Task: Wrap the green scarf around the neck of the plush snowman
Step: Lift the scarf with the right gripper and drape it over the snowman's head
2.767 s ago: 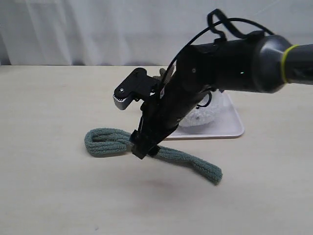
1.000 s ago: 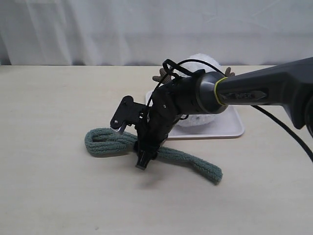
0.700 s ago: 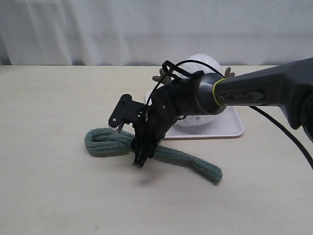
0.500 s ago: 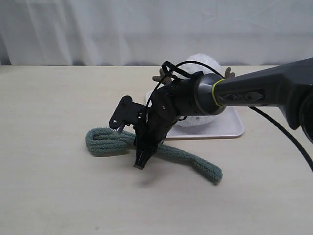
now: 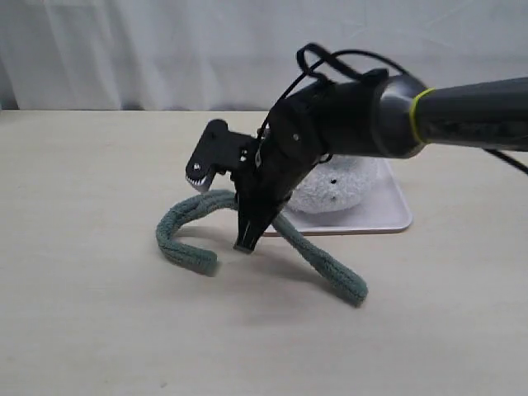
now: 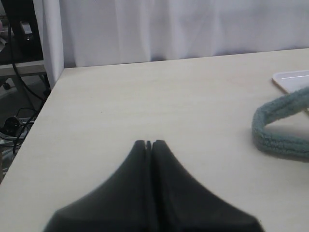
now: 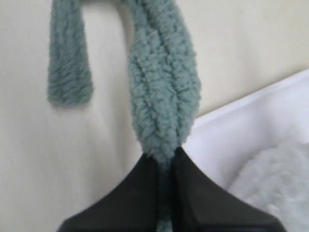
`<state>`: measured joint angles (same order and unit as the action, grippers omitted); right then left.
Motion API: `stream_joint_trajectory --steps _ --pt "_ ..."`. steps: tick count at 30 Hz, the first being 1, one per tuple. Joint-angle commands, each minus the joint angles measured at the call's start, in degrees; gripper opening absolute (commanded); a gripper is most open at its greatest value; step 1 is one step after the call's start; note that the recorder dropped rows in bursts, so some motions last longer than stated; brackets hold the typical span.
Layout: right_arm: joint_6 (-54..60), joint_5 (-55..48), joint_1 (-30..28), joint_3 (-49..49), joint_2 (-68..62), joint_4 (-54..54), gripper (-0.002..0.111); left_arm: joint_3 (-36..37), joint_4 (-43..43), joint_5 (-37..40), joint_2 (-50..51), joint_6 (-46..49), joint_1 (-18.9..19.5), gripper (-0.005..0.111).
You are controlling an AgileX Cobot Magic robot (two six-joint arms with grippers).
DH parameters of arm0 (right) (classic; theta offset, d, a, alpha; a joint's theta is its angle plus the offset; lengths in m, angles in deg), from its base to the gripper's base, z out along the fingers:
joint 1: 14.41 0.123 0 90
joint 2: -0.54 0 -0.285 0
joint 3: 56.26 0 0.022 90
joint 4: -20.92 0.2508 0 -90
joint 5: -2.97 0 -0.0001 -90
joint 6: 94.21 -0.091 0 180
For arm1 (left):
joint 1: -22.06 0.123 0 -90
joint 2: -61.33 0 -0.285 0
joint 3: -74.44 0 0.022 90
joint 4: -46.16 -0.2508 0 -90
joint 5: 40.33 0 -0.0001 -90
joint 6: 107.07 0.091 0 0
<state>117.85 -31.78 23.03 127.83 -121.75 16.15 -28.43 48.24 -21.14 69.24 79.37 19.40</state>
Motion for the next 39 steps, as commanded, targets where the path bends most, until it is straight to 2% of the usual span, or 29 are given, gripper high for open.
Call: stream_joint_trajectory --steps 1,8,13,19,23,25,34,39 --pt "0.11 -0.07 0.08 0.07 7.68 -0.21 0.004 0.09 0.16 -0.67 -0.12 -0.13 0.06 0.000" --pt "-0.53 1.42 0.08 0.07 19.22 -0.21 0.004 0.09 0.16 -0.67 -0.12 -0.13 0.06 0.000" --pt "-8.77 5.33 0.08 0.07 25.56 -4.45 0.004 0.09 0.16 -0.67 -0.12 -0.13 0.06 0.000" --pt "-26.81 3.84 -0.11 0.07 27.32 -21.21 0.004 0.09 0.16 -0.67 -0.12 -0.13 0.06 0.000" --pt "-39.13 -4.21 -0.11 0.07 25.91 -37.31 0.004 0.09 0.16 -0.67 -0.12 -0.13 0.06 0.000" --pt "-42.07 -7.51 -0.87 0.07 24.87 -41.63 0.004 0.09 0.16 -0.67 -0.12 -0.13 0.06 0.000" --pt "-42.20 -7.37 -7.58 0.07 20.42 -41.99 0.004 0.09 0.16 -0.67 -0.12 -0.13 0.06 0.000" --pt "-42.20 -6.68 -8.28 0.07 18.33 -41.99 0.004 0.09 0.16 -0.67 -0.12 -0.13 0.06 0.000"
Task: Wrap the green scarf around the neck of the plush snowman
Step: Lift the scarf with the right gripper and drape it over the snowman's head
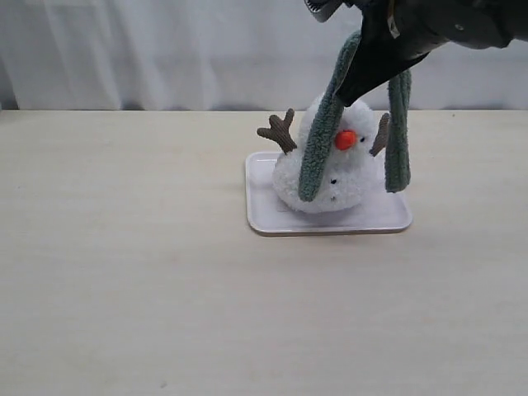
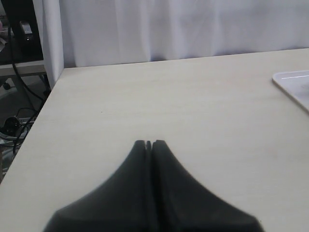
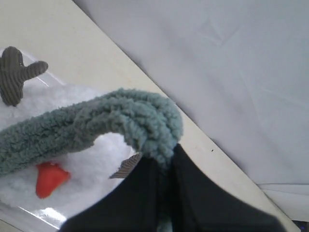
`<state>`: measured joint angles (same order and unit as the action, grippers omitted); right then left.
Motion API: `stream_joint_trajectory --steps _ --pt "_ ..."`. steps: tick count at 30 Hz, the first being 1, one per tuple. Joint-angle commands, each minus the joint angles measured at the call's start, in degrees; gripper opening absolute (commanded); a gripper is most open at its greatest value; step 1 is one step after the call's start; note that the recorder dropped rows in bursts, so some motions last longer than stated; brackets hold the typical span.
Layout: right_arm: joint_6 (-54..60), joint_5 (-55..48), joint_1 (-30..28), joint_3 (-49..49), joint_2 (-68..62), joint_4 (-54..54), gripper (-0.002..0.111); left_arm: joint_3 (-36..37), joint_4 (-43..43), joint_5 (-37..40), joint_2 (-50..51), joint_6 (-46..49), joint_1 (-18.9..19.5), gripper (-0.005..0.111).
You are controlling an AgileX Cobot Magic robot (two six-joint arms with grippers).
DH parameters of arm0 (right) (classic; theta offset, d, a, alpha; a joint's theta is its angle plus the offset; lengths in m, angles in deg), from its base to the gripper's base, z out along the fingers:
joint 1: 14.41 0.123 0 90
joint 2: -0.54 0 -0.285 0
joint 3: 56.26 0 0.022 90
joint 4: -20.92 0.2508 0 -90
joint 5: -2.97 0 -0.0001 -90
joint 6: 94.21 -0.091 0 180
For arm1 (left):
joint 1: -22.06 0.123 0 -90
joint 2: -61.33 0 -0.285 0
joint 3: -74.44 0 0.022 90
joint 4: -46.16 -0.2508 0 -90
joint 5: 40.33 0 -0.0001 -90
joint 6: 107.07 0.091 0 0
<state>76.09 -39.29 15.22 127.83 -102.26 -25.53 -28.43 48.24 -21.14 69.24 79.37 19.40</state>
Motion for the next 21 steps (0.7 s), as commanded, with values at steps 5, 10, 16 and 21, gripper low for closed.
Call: stream_joint_trajectory --steps 5,10,16,21 --pt "-0.44 7.07 -0.18 0.07 -1.34 0.54 0.004 0.09 0.16 -0.67 -0.12 -0.13 0.06 0.000" --pt "-0.44 14.02 -0.18 -0.03 -1.38 2.57 0.004 0.09 0.06 -0.67 -0.12 -0.13 0.06 0.000" --pt "-0.44 12.96 -0.31 -0.03 -3.23 2.31 0.004 0.09 0.06 -0.67 -0.12 -0.13 0.06 0.000" --pt "-0.44 10.06 -0.31 -0.03 -6.34 -0.39 0.004 0.09 0.06 -0.67 -0.12 -0.13 0.06 0.000"
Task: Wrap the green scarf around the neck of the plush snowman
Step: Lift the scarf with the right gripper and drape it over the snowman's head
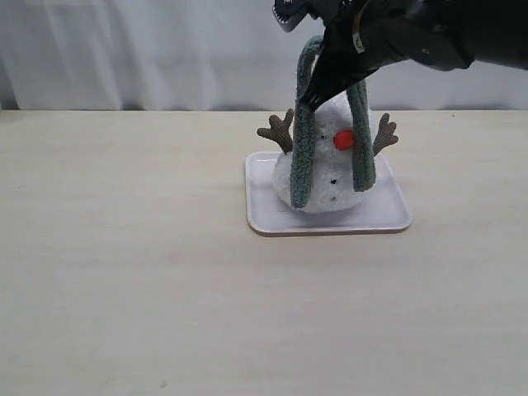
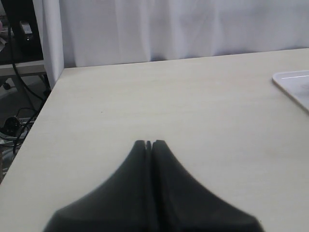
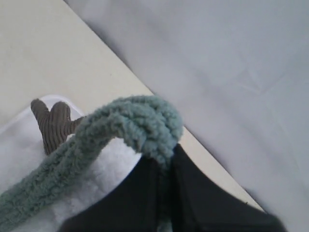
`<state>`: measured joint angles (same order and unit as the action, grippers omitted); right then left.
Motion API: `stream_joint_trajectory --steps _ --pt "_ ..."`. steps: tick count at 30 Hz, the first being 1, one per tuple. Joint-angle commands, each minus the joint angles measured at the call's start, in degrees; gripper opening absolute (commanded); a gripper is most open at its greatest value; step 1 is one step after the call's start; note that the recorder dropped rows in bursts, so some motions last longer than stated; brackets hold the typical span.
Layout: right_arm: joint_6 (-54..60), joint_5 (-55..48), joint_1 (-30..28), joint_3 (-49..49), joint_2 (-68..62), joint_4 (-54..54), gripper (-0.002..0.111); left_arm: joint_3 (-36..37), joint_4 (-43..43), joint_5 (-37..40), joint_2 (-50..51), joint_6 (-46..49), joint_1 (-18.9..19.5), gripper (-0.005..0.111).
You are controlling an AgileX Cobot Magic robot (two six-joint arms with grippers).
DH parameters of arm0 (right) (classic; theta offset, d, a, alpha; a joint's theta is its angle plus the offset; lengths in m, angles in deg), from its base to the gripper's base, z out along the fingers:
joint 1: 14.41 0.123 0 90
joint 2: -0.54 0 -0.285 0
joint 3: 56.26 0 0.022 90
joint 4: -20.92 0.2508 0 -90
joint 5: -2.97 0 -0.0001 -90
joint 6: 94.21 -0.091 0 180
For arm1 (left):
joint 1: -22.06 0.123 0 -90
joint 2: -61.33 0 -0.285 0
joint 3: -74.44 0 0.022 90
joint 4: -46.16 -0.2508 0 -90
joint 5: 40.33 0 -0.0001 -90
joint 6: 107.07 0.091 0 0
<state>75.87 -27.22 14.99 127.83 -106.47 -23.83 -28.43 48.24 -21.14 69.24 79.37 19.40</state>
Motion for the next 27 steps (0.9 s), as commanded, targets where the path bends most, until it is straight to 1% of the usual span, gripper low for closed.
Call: stream_joint_trajectory --steps 1,7,11,17,22,27 --pt "-0.22 -2.53 -0.08 -0.03 -2.76 -2.93 0.004 0.09 0.06 -0.67 -0.12 -0.13 0.06 0.000" --pt "-0.22 -4.17 -0.08 -0.03 -5.34 -10.82 0.004 0.09 0.06 -0.67 -0.12 -0.13 0.06 0.000" --pt "-0.22 -7.54 -0.08 -0.03 -6.87 -14.67 0.004 0.09 0.06 -0.67 -0.12 -0.13 0.06 0.000" --pt "-0.94 -7.44 -0.88 -0.03 -7.86 -15.03 0.004 0.09 0.09 -0.56 -0.12 -0.13 0.06 0.000" --pt "-14.59 -7.19 -3.60 -0.03 -7.86 -17.18 0.005 0.09 0.09 -0.66 -0.12 -0.13 0.06 0.000" --pt "-15.74 -5.65 -5.58 -0.03 -7.86 -11.26 0.016 0.09 0.09 -0.66 -0.12 -0.13 0.06 0.000"
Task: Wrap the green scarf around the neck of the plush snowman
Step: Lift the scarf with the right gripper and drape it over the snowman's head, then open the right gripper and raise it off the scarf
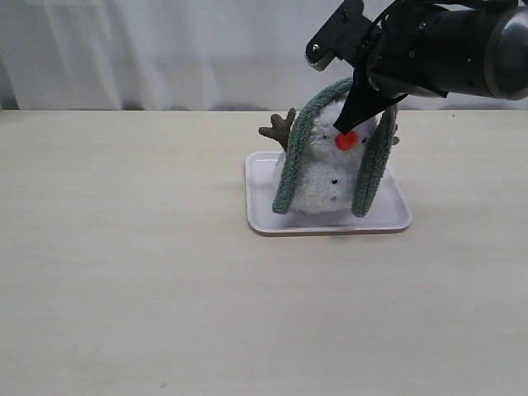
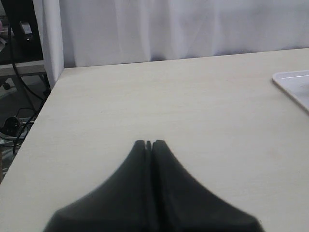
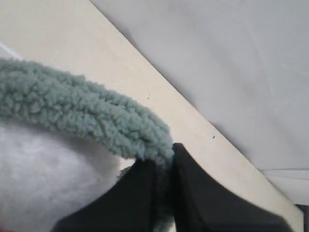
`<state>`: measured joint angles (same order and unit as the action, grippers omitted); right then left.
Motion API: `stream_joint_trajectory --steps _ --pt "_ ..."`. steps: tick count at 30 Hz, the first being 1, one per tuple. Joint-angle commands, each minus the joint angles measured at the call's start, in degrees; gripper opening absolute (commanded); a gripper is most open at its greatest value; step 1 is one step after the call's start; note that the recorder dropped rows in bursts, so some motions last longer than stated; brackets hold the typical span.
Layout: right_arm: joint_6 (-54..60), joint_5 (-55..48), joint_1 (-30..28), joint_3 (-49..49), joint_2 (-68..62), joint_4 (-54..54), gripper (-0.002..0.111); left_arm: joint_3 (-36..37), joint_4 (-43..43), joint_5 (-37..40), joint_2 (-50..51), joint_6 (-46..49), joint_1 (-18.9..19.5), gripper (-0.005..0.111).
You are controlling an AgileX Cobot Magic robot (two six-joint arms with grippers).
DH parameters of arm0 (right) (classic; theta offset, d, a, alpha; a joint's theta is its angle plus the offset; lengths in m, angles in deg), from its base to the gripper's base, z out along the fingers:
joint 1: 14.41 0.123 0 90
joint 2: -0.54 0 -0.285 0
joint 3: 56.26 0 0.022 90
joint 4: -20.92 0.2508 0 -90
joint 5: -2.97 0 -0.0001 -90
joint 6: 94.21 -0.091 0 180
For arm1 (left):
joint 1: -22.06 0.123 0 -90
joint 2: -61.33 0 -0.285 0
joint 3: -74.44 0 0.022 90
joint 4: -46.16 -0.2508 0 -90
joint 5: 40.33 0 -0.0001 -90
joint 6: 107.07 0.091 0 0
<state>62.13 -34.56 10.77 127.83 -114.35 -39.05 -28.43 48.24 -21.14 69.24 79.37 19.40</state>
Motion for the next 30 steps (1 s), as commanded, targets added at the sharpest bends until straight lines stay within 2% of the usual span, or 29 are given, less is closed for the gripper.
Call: stream_joint_trajectory --steps 1,7,11,14,17,24,27,30 --pt "-2.00 2.20 -1.45 -0.03 0.02 4.27 0.017 0.09 0.09 -0.66 -0.12 -0.13 0.06 0.000" --pt "-1.12 10.07 -1.45 -0.03 0.02 13.46 0.033 0.09 0.09 -0.66 -0.12 -0.13 0.06 0.000" --pt "-0.12 5.97 -2.55 0.71 0.02 18.52 0.049 0.09 0.09 -0.66 -0.12 -0.13 0.06 0.000" --pt "1.86 2.03 -4.12 3.07 0.02 24.75 0.050 0.09 0.09 -0.66 -0.12 -0.13 0.06 0.000" --pt "9.14 -2.60 -6.06 6.72 0.02 36.33 0.050 0.09 0.09 -0.66 -0.12 -0.13 0.06 0.000" --pt "21.64 -11.52 -9.80 12.78 0.02 49.41 0.050 0.09 0.09 -0.66 -0.12 -0.13 0.06 0.000" --pt "32.52 -16.58 -11.58 14.29 0.02 59.27 0.050 0.09 0.09 -0.66 -0.12 -0.13 0.06 0.000" --pt "40.09 -15.82 -13.81 14.61 0.12 71.13 0.050 0.09 0.09 -0.66 -0.12 -0.13 0.06 0.000"
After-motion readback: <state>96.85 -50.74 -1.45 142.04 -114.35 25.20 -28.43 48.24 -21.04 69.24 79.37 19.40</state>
